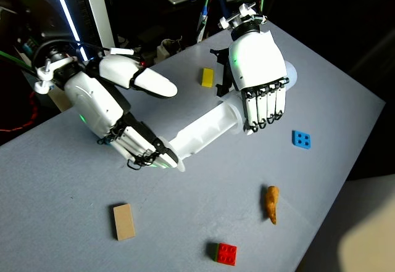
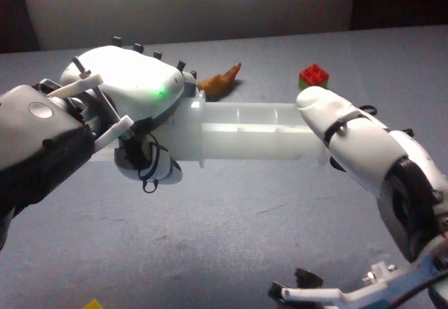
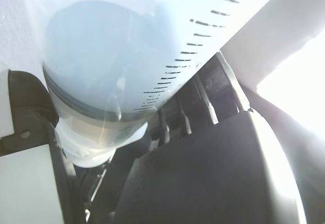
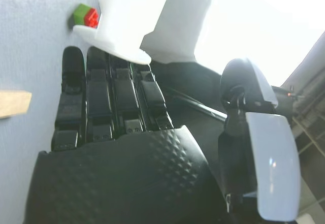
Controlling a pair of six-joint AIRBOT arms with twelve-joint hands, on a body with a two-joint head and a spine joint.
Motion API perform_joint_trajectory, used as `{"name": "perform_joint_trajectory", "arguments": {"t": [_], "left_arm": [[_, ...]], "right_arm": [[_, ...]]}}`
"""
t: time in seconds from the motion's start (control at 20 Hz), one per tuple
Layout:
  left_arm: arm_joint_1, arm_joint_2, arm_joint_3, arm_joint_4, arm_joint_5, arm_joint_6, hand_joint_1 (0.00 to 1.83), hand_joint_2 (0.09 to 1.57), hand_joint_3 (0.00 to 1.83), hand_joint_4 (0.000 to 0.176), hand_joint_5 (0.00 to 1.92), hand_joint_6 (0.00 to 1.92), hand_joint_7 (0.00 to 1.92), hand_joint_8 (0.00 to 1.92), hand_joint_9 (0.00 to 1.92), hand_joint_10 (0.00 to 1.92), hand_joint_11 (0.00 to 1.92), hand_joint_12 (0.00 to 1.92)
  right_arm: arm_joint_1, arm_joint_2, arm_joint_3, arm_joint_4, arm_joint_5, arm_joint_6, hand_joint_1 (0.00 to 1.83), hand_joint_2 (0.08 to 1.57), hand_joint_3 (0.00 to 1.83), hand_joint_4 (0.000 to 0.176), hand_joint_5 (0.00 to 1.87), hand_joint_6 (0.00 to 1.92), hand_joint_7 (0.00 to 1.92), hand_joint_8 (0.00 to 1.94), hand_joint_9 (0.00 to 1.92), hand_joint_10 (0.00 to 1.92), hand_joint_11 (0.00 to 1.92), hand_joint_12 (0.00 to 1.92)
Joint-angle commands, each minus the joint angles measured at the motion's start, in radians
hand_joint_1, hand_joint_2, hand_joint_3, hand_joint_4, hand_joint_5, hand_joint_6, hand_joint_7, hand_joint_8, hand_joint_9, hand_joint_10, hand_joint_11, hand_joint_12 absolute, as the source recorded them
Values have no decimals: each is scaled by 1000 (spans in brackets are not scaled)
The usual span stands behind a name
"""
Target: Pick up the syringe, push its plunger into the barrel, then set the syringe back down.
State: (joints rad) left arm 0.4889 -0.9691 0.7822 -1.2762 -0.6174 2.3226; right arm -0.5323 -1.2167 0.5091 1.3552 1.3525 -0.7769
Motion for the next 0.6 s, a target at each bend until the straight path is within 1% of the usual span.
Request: {"name": "perform_joint_trajectory", "arguments": {"t": [0.0, 0.1, 0.15, 0.3, 0.4, 0.45, 0.5, 0.55], "left_arm": [[-17, -4, -6, 66, -16, -11, 1369, 1143, 0, 0, 928, 960, 872, 1181, 849, 1340, 688, 1355], [-17, -4, -7, 66, -18, -11, 1369, 1143, 0, 0, 932, 950, 868, 1187, 848, 1342, 683, 1356], [-17, -4, -7, 66, -18, -11, 1374, 1129, 0, 0, 940, 933, 908, 1120, 882, 1300, 740, 1316], [-17, -4, -7, 66, -22, -11, 1374, 1126, 0, 0, 955, 932, 904, 1112, 892, 1280, 749, 1297], [-16, -4, -7, 66, -22, -11, 1373, 1128, 0, 0, 957, 925, 891, 1137, 882, 1290, 767, 1314], [-16, -4, -7, 66, -22, -11, 1375, 1125, 0, 0, 959, 907, 913, 1107, 885, 1293, 759, 1317], [-16, -4, -8, 66, -22, -11, 1376, 1124, 0, 0, 950, 898, 924, 1102, 891, 1291, 761, 1317], [-16, -4, -9, 65, -24, -11, 1374, 1127, 0, 0, 951, 889, 919, 1114, 872, 1318, 725, 1358]], "right_arm": [[22, -13, -5, -146, -49, 2, 155, 1121, 0, 0, 242, 1, 255, 1, 223, 0, 0, 676], [33, -28, 6, -146, -77, -1, 147, 1123, 0, 0, 243, 1, 261, 3, 227, 2, 0, 666], [36, -36, 11, -146, -90, -2, 151, 1125, 1, 0, 257, 2, 279, 3, 251, 5, 0, 740], [47, -66, 23, -146, -120, -11, 141, 1120, 0, 0, 275, 5, 294, 4, 269, 7, 0, 782], [55, -81, 24, -146, -139, -23, 144, 1123, 1, 0, 253, 0, 272, 0, 255, 0, 0, 752], [62, -90, 25, -147, -150, -28, 124, 1130, 2, 0, 253, 1, 275, 1, 249, 0, 0, 757], [67, -96, 26, -149, -156, -28, 159, 1121, 0, 0, 271, 5, 288, 4, 262, 3, 0, 777], [71, -103, 27, -155, -164, -28, 156, 1121, 0, 0, 269, 2, 283, 1, 258, 1, 0, 744]]}}
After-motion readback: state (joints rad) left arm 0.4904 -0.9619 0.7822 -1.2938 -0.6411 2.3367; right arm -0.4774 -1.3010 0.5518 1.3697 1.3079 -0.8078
